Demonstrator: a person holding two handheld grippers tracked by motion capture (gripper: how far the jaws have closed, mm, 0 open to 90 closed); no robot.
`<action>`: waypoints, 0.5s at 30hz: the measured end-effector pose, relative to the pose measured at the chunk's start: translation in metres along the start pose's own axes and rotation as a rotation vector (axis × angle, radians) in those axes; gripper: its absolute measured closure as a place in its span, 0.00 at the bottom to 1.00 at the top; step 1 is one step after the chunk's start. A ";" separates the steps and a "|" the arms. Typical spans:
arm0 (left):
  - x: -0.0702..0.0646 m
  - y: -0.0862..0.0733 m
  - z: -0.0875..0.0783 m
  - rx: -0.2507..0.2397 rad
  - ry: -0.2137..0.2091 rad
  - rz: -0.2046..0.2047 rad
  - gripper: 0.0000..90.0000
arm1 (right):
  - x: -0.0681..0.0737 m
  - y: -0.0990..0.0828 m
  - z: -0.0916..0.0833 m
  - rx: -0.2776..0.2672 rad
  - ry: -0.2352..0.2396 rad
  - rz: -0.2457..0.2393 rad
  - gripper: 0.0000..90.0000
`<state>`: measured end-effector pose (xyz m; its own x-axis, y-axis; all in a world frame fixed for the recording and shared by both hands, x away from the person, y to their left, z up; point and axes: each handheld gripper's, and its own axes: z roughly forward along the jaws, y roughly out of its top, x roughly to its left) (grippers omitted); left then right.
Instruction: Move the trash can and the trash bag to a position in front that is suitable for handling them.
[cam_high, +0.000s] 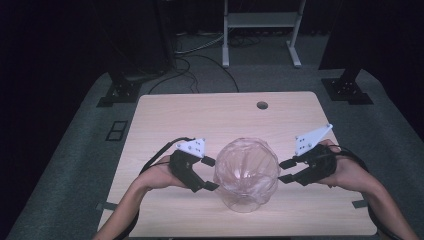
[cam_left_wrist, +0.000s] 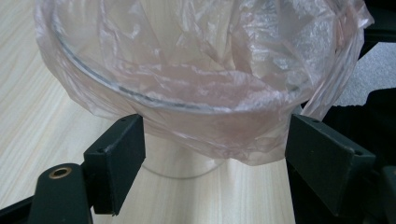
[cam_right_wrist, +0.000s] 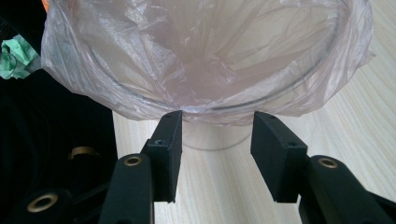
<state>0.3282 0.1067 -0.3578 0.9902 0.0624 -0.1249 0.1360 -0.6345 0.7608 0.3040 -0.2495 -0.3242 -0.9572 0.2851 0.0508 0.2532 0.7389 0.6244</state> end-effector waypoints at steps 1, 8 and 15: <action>0.000 0.000 0.000 0.002 0.002 0.001 0.21 | 0.000 0.001 0.000 -0.001 0.002 0.003 0.59; 0.000 -0.001 0.001 0.007 0.000 0.002 0.21 | 0.003 0.005 0.000 0.038 0.005 -0.033 0.64; 0.001 -0.001 0.004 -0.003 0.046 -0.025 0.21 | 0.004 0.007 0.017 0.110 -0.011 -0.039 0.70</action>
<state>0.3292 0.1049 -0.3613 0.9868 0.1141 -0.1145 0.1610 -0.6298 0.7599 0.3046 -0.2328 -0.3330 -0.9652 0.2610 0.0187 0.2300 0.8120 0.5364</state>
